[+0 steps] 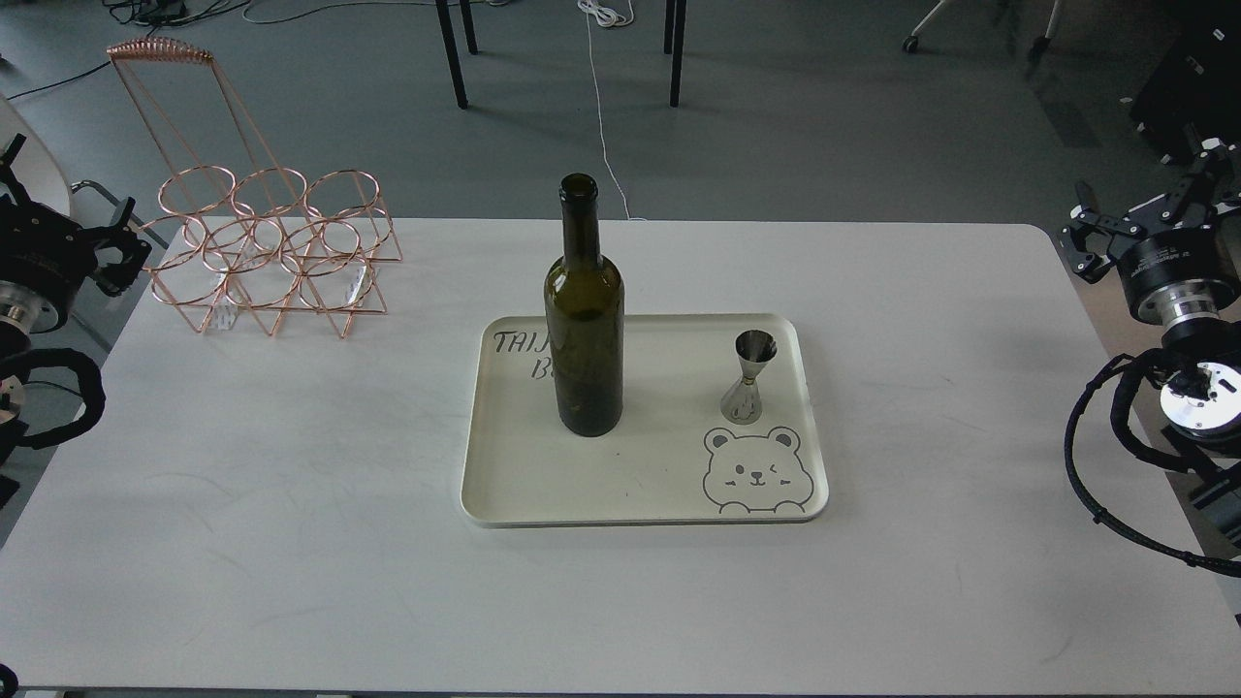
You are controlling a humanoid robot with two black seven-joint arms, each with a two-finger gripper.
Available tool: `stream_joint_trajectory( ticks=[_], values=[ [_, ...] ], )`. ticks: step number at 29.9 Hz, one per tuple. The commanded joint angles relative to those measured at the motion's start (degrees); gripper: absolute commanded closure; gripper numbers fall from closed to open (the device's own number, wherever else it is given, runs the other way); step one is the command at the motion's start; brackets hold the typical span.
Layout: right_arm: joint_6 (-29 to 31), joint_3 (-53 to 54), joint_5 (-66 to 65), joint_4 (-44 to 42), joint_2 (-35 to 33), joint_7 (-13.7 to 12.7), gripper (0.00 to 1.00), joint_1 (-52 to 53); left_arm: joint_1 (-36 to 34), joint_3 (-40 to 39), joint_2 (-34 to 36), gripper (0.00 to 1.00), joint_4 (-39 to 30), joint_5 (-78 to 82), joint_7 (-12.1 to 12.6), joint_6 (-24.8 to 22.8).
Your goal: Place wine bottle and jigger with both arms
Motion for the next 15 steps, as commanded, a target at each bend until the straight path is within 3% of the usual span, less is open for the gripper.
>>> stream_joint_trajectory(
  ticks=[1,10,15],
  values=[
    [0.0,0.0,-0.7,0.2,-0.1,0.0,0.01,-0.1,0.0,0.1,0.0,0.01,-0.1,0.2,0.1,0.0],
    [-4.1,-0.9,-7.9,4.4,-1.6,0.0,0.01,0.1,-0.1,0.1,0.3,0.01,-0.5,0.4,0.1,0.0],
    [-8.5,-3.7,-17.8,13.5,-8.4,0.3,0.01,0.0,-0.6,0.3,0.1,0.01,-0.5,0.5,0.1,0.0]
  ],
)
